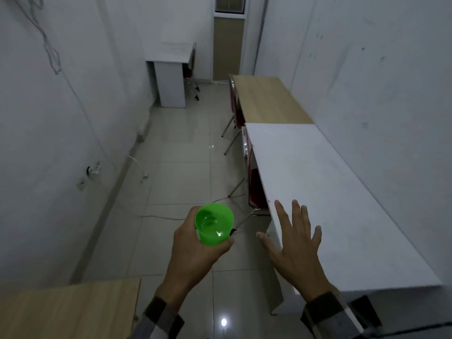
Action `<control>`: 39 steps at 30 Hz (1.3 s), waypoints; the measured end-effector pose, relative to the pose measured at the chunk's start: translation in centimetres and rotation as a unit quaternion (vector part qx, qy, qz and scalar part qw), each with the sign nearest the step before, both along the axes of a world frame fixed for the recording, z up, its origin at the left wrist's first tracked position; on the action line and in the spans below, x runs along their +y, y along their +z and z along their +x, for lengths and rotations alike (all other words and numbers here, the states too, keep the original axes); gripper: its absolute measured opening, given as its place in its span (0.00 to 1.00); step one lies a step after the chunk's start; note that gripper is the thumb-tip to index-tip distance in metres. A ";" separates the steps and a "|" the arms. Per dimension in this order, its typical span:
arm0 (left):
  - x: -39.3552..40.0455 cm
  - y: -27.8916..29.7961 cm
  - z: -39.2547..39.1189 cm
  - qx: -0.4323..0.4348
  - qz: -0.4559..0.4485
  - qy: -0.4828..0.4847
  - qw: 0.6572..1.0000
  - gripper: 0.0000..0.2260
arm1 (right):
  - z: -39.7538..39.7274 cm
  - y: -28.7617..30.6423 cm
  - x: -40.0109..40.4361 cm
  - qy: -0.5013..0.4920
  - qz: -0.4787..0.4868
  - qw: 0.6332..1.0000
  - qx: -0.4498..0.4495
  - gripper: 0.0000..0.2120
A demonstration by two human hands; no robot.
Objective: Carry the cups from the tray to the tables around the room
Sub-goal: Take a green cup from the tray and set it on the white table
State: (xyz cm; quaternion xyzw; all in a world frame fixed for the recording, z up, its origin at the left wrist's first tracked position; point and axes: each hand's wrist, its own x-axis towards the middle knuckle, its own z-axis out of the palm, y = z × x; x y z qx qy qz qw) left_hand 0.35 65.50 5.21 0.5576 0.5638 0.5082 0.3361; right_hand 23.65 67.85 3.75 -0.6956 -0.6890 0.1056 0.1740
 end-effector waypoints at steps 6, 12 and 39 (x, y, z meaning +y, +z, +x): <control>7.6 -0.5 0.7 -0.002 -0.003 -0.039 0.999 0.23 | 0.4 -0.3 5.5 -0.040 0.019 0.999 -0.015 0.41; 14.8 -1.8 2.4 0.011 -0.003 -0.079 0.997 0.25 | 1.6 -1.4 11.4 -0.082 0.025 0.996 -0.013 0.40; 52.9 -10.2 14.6 0.006 -0.089 -0.192 0.977 0.29 | 12.5 -12.2 43.3 -0.278 -0.009 0.958 0.062 0.36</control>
